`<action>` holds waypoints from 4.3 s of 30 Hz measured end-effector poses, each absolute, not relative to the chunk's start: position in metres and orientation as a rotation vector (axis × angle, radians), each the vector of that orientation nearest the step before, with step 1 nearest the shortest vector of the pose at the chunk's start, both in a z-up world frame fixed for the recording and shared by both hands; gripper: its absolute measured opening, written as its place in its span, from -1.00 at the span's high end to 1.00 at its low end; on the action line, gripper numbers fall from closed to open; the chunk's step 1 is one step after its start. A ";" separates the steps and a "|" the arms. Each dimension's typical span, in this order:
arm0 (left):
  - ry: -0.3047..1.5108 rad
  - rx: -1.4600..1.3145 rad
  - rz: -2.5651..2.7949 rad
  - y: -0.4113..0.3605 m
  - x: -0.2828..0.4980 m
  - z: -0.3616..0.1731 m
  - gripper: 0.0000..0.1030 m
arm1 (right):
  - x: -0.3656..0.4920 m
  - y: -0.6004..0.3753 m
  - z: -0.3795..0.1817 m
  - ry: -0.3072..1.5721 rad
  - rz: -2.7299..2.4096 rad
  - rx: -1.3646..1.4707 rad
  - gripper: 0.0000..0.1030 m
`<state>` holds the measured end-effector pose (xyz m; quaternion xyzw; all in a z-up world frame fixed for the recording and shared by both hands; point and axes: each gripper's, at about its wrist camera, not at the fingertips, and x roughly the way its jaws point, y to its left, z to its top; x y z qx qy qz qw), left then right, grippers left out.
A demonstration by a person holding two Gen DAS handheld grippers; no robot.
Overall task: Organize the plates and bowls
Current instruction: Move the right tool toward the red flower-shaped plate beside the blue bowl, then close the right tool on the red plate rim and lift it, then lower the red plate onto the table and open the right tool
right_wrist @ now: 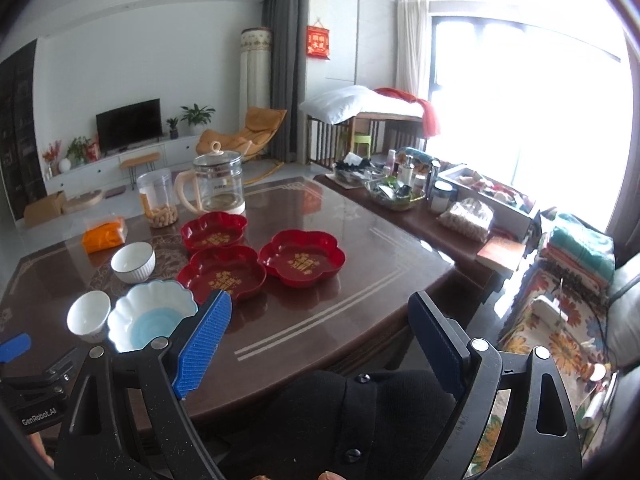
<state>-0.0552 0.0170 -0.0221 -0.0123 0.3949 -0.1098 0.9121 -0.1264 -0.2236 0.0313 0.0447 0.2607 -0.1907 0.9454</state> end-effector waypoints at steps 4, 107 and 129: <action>0.867 -0.073 -0.241 0.015 -0.042 -0.031 -1.00 | -0.117 -0.233 0.023 0.529 -0.361 0.131 -0.78; 0.645 -0.048 -0.299 -0.091 0.048 -0.040 -1.00 | -0.054 -0.321 -0.086 0.477 -0.416 0.277 -0.44; 0.612 -0.035 -0.219 -0.067 -0.003 -0.057 -1.00 | -0.095 -0.228 -0.081 0.190 -0.222 -0.078 -0.53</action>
